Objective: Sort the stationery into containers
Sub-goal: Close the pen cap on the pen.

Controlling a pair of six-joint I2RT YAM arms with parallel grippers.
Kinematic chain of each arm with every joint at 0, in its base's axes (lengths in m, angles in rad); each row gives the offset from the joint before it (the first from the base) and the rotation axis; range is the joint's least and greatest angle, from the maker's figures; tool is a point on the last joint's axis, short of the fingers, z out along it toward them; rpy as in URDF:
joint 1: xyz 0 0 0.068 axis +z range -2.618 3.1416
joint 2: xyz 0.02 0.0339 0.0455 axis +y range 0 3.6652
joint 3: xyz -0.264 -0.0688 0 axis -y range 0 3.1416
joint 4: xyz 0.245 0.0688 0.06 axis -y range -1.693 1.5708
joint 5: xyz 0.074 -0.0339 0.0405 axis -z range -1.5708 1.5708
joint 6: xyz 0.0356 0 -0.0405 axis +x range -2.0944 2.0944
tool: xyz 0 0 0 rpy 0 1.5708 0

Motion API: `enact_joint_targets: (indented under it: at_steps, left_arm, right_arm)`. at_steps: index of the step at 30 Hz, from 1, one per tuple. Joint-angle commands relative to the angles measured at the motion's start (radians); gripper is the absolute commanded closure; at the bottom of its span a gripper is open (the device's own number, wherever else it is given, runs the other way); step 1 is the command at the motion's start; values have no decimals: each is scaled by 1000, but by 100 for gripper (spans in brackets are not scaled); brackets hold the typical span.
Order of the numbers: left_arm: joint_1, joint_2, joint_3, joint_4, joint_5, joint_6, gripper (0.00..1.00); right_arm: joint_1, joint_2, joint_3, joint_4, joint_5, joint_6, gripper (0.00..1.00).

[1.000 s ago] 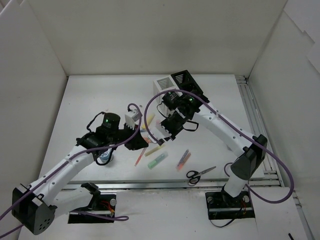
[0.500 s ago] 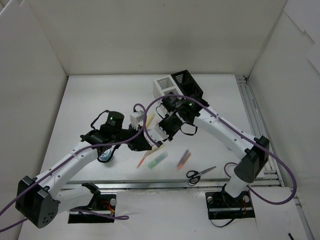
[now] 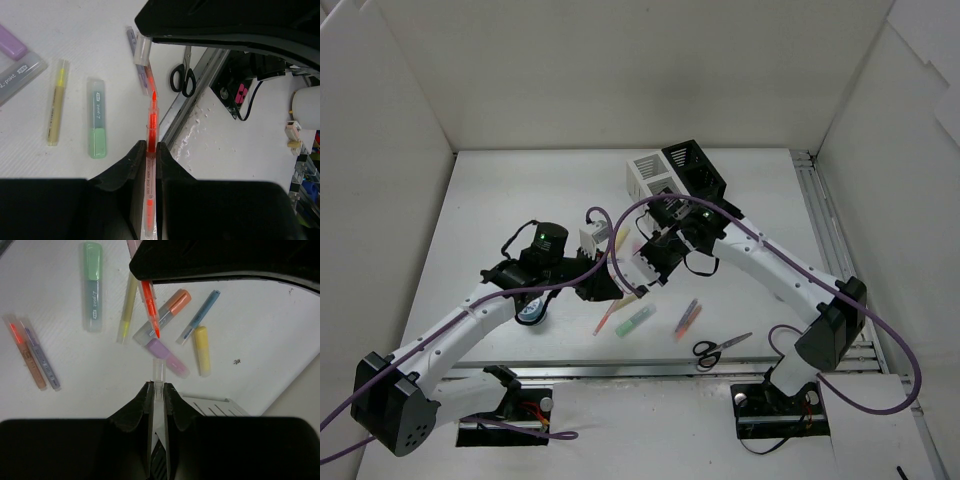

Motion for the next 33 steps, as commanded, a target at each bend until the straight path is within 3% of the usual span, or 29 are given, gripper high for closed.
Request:
enact_joint_targets:
  at_steps: [1, 25, 33]
  left_arm:
    - [4, -24, 28, 42, -4, 0, 100]
    - [4, -49, 14, 52, 5, -5, 100]
    - [4, -69, 5, 57, -4, -5, 100]
  right_arm:
    - [17, -77, -17, 7, -2, -8, 100]
    - [53, -74, -33, 79, -32, 18, 100]
    - [82, -77, -59, 76, 32, 15, 100]
